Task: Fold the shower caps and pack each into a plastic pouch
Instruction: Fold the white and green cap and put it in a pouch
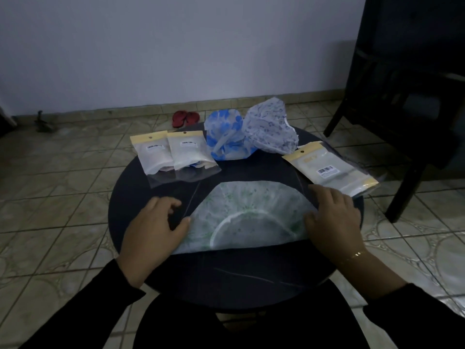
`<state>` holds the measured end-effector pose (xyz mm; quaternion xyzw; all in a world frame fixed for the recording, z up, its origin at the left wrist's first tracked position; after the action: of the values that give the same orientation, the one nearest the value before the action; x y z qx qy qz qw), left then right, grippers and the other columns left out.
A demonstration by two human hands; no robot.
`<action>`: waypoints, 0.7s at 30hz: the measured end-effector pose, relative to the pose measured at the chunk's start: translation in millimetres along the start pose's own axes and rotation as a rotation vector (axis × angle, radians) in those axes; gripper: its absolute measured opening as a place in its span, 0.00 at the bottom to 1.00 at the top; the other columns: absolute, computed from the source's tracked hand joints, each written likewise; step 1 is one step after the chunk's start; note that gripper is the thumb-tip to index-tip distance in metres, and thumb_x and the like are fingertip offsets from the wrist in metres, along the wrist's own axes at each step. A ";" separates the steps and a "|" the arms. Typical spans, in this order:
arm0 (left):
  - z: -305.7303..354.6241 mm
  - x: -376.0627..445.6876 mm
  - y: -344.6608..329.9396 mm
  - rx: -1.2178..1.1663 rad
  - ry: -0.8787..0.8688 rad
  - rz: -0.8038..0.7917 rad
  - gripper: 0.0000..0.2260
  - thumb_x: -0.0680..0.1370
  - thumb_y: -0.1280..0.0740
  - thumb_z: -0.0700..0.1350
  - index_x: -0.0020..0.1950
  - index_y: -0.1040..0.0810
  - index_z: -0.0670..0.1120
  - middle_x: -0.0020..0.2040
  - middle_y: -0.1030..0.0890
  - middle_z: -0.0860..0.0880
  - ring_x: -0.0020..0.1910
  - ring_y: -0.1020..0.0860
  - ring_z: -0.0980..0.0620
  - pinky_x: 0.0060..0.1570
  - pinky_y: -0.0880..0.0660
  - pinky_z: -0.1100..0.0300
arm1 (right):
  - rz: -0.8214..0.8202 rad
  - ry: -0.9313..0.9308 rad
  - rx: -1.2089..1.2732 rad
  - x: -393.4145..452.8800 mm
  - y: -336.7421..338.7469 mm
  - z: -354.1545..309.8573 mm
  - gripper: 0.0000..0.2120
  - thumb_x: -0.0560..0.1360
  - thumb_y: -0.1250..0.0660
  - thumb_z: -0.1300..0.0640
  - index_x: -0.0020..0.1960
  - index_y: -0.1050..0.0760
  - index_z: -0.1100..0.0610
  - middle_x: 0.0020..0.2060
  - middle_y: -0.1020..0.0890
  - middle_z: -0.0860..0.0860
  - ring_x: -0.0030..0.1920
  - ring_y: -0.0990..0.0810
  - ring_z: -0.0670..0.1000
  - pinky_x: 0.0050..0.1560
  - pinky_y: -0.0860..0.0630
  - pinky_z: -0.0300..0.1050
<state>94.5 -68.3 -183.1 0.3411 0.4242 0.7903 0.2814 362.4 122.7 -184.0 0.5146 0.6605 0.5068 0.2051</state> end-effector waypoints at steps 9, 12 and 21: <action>101.8 11.8 -59.9 0.187 -0.538 -0.462 0.37 0.69 0.53 0.73 0.76 0.47 0.61 0.77 0.55 0.56 0.76 0.59 0.53 0.71 0.56 0.55 | -0.249 0.375 -0.185 9.5 -30.2 -72.7 0.27 0.80 0.50 0.42 0.76 0.50 0.46 0.77 0.49 0.46 0.76 0.54 0.49 0.72 0.52 0.55; 85.8 3.3 -92.4 0.259 -0.501 -0.636 0.43 0.63 0.58 0.78 0.75 0.58 0.63 0.78 0.60 0.53 0.75 0.64 0.50 0.71 0.63 0.56 | -0.454 0.312 -0.224 -0.1 -57.0 -53.9 0.29 0.79 0.55 0.37 0.77 0.55 0.46 0.77 0.56 0.46 0.76 0.59 0.49 0.72 0.58 0.60; 79.2 -1.6 -102.7 0.258 -0.468 -0.678 0.49 0.58 0.58 0.82 0.75 0.63 0.61 0.77 0.62 0.57 0.75 0.65 0.53 0.73 0.64 0.54 | -0.548 0.298 -0.266 -8.5 -69.7 -44.3 0.31 0.77 0.58 0.34 0.76 0.58 0.44 0.77 0.57 0.45 0.76 0.59 0.48 0.73 0.59 0.59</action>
<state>173.0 17.8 -239.8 0.3849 0.5321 0.4949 0.5690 297.7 97.9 -229.6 0.2072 0.7251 0.5842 0.3000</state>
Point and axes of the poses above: each hand's wrist, its own x-axis towards the middle knuckle, its own y-axis out of the back of the hand, z = x × y, the point moved 8 cm from there along x, towards the middle knuckle
